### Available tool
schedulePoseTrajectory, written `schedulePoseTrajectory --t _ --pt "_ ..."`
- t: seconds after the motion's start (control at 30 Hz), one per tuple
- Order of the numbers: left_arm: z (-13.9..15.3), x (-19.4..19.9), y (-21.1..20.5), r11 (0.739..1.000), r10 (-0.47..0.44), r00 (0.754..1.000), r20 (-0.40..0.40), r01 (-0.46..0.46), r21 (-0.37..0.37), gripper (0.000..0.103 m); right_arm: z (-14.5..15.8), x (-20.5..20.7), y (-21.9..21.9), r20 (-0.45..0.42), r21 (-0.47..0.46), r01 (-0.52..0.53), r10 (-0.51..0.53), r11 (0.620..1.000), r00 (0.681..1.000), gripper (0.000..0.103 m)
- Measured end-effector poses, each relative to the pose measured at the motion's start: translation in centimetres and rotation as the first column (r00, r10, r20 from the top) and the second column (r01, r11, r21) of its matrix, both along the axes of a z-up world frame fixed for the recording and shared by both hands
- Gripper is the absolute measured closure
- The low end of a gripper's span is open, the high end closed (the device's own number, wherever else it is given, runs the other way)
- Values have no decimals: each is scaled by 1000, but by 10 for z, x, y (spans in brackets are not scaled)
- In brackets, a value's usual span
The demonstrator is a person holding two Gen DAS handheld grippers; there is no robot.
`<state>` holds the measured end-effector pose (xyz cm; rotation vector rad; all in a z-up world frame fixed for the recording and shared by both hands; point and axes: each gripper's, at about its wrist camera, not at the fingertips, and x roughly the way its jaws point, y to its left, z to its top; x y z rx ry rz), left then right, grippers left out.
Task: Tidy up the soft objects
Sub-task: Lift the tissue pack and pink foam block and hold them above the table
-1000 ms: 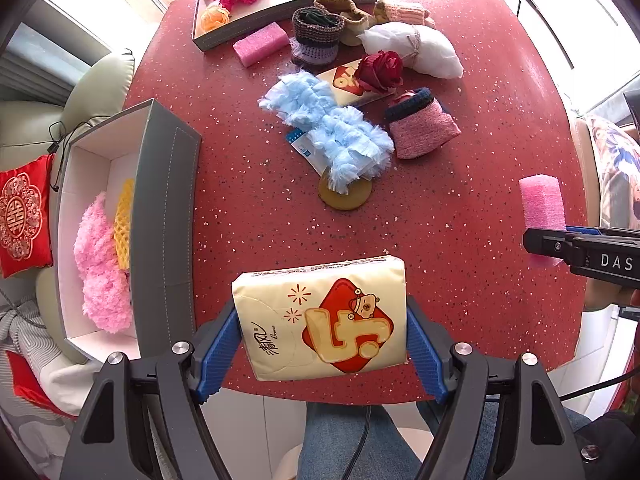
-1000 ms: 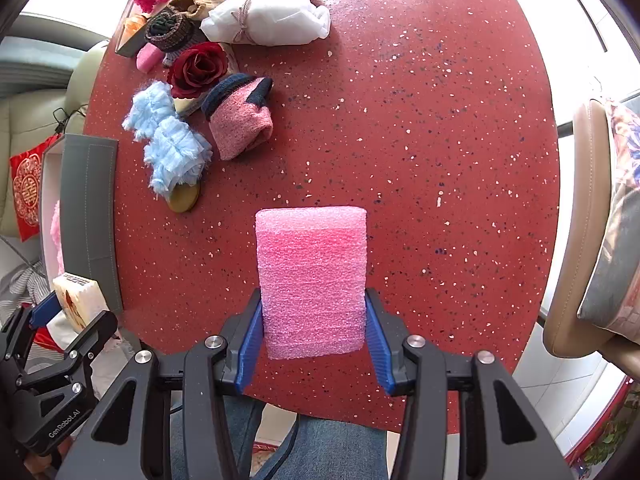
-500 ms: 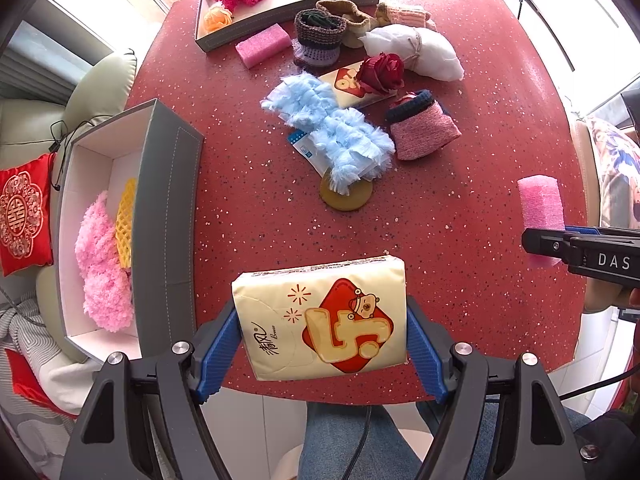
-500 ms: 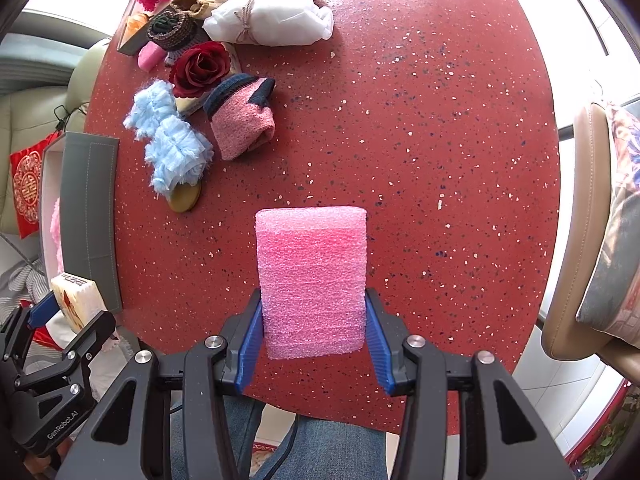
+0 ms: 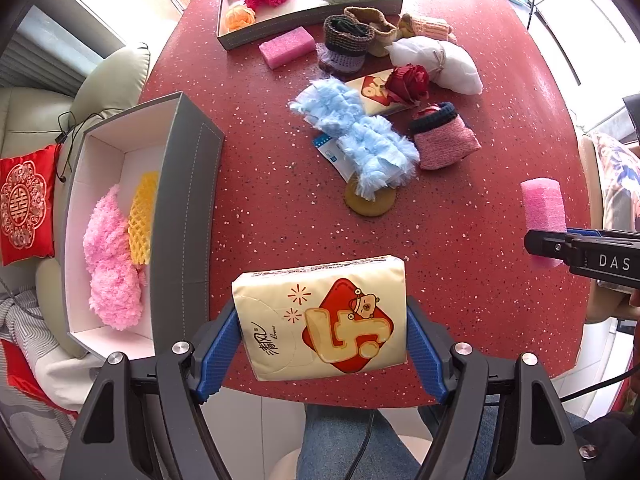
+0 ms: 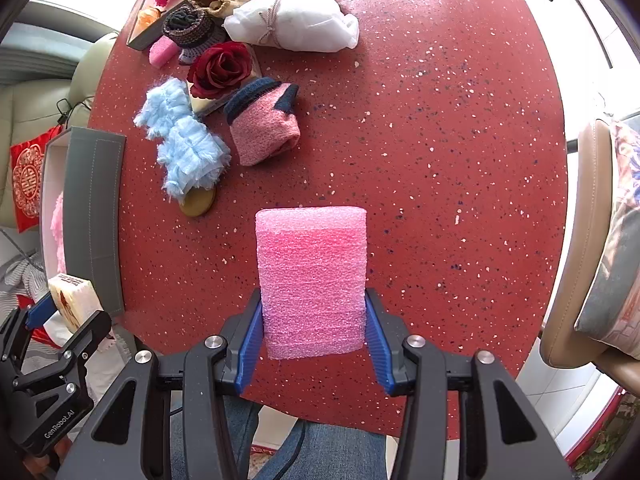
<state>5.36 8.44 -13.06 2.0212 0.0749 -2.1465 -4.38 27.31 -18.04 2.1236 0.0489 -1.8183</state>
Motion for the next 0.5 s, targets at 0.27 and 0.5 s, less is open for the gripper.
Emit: schedulePoseTrajectory --t 0.27,0.5 --pt "14 -2 -27 1000 -15 998 -68 14 -8 26 9 -1 -14 -42 24 15 -14 1000 999 53" --pt "27 -1 -67 999 37 991 -127 -33 30 26 21 -2 -37 -83 49 35 -31 998 996 53"
